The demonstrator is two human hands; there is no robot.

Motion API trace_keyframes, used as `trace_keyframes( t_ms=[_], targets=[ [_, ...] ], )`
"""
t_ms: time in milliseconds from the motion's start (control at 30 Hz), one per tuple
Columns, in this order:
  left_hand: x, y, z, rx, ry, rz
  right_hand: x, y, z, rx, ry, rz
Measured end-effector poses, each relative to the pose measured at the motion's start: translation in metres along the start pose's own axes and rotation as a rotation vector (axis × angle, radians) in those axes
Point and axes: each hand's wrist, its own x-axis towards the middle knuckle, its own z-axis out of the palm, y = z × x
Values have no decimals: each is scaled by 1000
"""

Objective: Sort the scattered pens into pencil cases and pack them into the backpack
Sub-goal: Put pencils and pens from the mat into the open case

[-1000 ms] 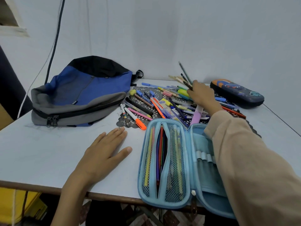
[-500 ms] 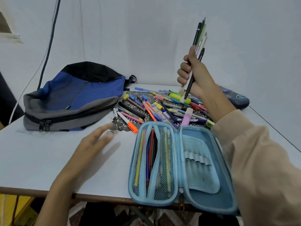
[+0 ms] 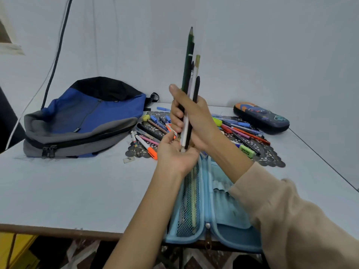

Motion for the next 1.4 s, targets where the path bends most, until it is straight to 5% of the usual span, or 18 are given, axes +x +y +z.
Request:
trace_keyframes(
  t_ms=[233,967,1400],
  targets=[
    [13,-2,-7,-62,76,-9,-7,9,-17,-168,-27,-66],
    [15,-6,-12,-74,-8,-36,-7,5,-10,68,-9,9],
    [8,-5,-8,-154,-29,-26,-4,-1,-17,-14,-8,-47]
  ],
)
